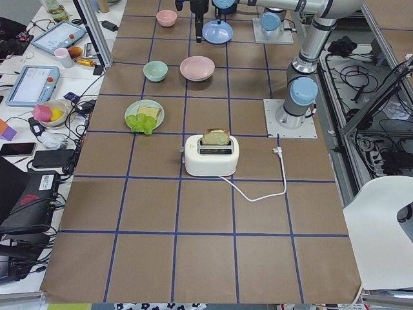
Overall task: Stack three plates with pink and blue
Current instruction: 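Lift the light blue plate with the right gripper over the pink plate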
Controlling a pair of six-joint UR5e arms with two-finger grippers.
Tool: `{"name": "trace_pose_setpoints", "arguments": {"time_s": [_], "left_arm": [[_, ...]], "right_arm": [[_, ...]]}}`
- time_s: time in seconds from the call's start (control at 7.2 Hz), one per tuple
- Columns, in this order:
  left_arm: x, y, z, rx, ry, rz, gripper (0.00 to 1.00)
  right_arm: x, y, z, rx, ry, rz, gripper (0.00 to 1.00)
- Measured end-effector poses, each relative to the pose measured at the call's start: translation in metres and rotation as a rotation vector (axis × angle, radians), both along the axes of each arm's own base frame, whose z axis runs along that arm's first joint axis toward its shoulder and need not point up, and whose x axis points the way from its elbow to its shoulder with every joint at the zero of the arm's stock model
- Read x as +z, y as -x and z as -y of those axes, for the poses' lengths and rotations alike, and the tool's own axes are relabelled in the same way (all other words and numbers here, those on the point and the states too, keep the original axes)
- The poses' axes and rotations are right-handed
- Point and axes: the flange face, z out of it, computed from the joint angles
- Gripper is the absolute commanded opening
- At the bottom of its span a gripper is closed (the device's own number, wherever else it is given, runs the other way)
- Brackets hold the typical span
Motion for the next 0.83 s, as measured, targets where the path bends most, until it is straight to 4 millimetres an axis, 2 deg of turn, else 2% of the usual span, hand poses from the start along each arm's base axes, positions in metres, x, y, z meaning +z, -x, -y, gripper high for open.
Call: {"name": "trace_pose_setpoints", "arguments": {"time_s": [0.42,0.69,0.83], "left_arm": [[0.000,-0.001,0.001,0.002,-0.001,-0.003,1.00],[0.000,-0.004,0.002,0.009,-0.001,-0.006,1.00],[0.000,-0.006,0.003,0.015,0.000,-0.008,1.00]], "right_arm": [[0.024,-0.002,0.007,-0.024,0.011,0.041,0.00],[0.057,-0.004,0.025,-0.043,0.010,0.099,0.00],[0.074,-0.014,0.036,-0.064,0.018,0.129,0.00]]}}
